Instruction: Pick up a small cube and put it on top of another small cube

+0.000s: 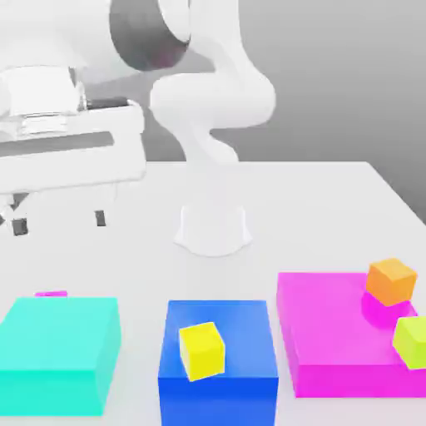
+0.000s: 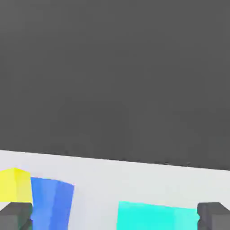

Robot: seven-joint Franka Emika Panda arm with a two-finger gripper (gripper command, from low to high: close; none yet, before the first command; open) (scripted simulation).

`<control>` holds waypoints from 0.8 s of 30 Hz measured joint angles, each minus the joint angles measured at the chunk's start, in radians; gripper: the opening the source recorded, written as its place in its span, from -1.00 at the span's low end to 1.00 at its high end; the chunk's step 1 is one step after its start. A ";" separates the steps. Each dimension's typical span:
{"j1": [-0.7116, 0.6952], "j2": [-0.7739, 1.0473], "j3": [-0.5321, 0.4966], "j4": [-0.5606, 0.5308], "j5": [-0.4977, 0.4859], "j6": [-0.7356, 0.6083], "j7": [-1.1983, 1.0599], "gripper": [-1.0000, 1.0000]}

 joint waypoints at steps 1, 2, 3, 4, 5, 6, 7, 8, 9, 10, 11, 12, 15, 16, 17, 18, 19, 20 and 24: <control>-0.009 0.037 -0.016 -0.014 0.016 0.017 -0.045 0.00; -0.019 0.072 -0.033 -0.028 0.030 0.034 -0.090 0.00; -0.041 0.108 -0.049 -0.042 0.042 0.051 -0.132 0.00; -0.056 0.141 -0.059 -0.057 0.050 0.069 -0.172 0.00; -0.082 0.174 -0.067 -0.072 0.053 0.088 -0.208 0.00; -0.108 0.204 -0.073 -0.087 0.049 0.107 -0.239 0.00; -0.128 0.233 -0.082 -0.102 0.040 0.127 -0.267 0.00; -0.143 0.259 -0.094 -0.118 0.022 0.148 -0.288 0.00; -0.154 0.284 -0.100 -0.128 0.015 0.167 -0.308 0.00; -0.165 0.306 -0.093 -0.130 0.029 0.183 -0.331 0.00; -0.179 0.328 -0.078 -0.127 0.054 0.197 -0.357 0.00; -0.196 0.350 -0.056 -0.123 0.085 0.211 -0.383 0.00; -0.258 0.415 0.026 -0.105 0.188 0.251 -0.463 0.00; -0.284 0.436 0.059 -0.099 0.220 0.264 -0.487 0.00; -0.311 0.458 0.093 -0.093 0.254 0.278 -0.513 0.00; -0.338 0.480 0.127 -0.086 0.289 0.292 -0.539 0.00; -0.367 0.501 0.163 -0.080 0.322 0.306 -0.565 0.00; -0.393 0.521 0.196 -0.075 0.353 0.319 -0.587 -1.00; -0.393 0.521 0.196 -0.075 0.352 0.317 -0.587 -1.00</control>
